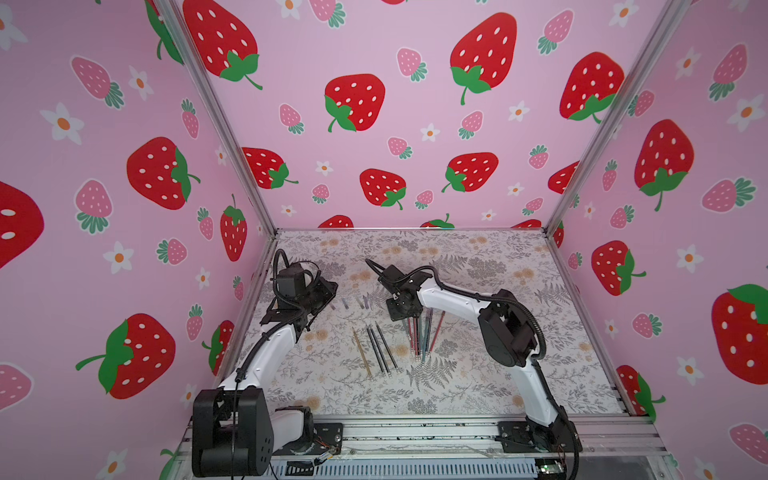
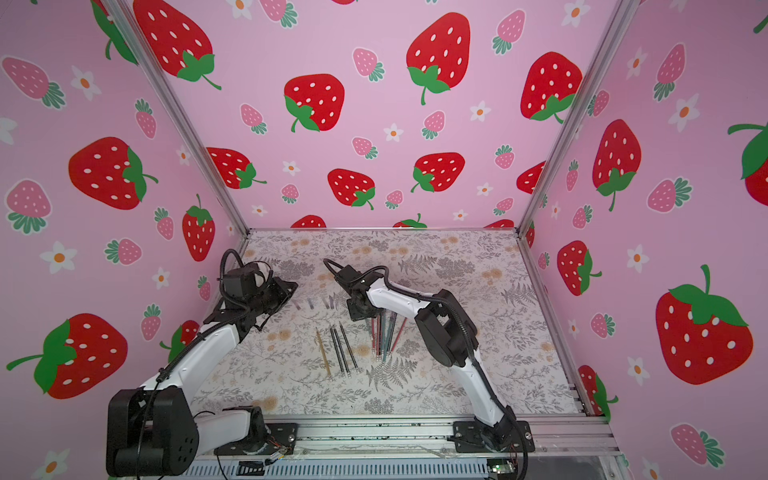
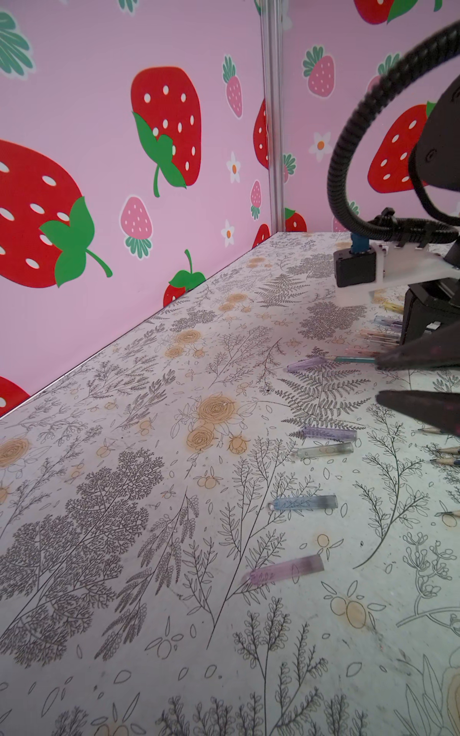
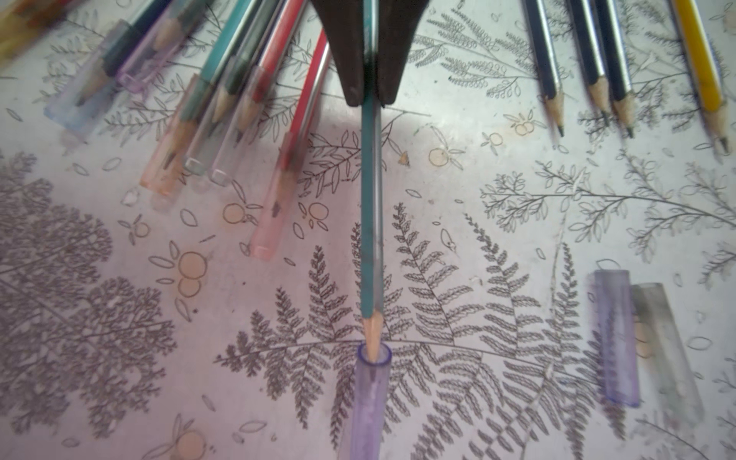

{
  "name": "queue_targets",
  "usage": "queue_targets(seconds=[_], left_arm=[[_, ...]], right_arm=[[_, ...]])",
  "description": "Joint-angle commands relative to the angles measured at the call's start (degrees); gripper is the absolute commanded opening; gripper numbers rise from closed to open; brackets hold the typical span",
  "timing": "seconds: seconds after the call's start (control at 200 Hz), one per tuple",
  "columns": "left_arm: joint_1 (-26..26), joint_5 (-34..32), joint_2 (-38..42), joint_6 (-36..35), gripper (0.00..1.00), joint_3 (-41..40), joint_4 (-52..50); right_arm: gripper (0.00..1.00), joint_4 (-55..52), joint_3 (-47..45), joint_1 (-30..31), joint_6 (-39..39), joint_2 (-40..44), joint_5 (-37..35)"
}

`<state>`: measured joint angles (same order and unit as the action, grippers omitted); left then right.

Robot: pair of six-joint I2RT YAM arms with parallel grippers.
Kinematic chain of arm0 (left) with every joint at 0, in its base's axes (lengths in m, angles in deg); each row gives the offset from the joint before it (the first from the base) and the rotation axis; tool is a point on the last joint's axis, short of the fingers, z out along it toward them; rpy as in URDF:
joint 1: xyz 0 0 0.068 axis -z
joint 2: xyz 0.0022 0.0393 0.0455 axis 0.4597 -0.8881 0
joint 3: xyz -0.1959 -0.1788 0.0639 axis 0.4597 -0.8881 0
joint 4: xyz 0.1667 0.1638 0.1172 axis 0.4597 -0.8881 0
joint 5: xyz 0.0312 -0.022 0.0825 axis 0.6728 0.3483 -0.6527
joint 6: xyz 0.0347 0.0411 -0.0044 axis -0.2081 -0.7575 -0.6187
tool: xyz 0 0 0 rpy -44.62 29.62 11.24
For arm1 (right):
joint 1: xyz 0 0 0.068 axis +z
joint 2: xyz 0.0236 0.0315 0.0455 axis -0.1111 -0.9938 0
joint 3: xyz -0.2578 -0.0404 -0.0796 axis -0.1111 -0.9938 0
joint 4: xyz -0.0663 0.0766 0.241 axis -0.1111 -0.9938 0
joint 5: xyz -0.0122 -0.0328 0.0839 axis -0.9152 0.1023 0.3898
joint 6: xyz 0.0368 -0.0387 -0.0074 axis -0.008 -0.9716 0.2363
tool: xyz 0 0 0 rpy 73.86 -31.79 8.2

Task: Remove the protective cover of the pencils
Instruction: Pick up the pencil from the center of the board.

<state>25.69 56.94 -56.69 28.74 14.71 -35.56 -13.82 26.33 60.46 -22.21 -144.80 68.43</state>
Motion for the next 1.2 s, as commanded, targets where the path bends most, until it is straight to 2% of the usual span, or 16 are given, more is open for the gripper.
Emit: queue_targets(seconds=[0.0, 0.3, 0.46, 0.66, 0.87, 1.196], left_arm=[[-0.3, 1.0, 0.2, 0.2, 0.16, -0.4, 0.8], [-0.2, 2.7, -4.1, 0.2, 0.16, 0.5, 2.8], [0.4, 3.9, -8.6, 0.2, 0.17, 2.2, 4.5], [5.1, 5.3, -15.6, -1.1, 0.16, 7.7, 4.6], [10.4, 3.8, -21.1, -2.3, 0.20, 13.5, 3.4], [14.6, 1.0, -28.7, -3.6, 0.23, 21.0, -0.1]], right_arm=[[0.00, 0.4, -0.6, -0.2, -0.1, 1.9, -0.2], [0.00, -1.9, 2.0, -0.3, 0.7, -1.2, 0.1], [0.00, -1.8, 1.1, -0.3, 0.9, 0.5, 0.4], [0.00, 0.6, -4.6, 0.7, 4.5, 4.7, 2.5], [0.00, 5.8, -13.8, 3.2, 8.5, 10.0, 3.0], [0.00, 7.4, -18.1, 6.3, 10.7, 12.1, 2.5]])
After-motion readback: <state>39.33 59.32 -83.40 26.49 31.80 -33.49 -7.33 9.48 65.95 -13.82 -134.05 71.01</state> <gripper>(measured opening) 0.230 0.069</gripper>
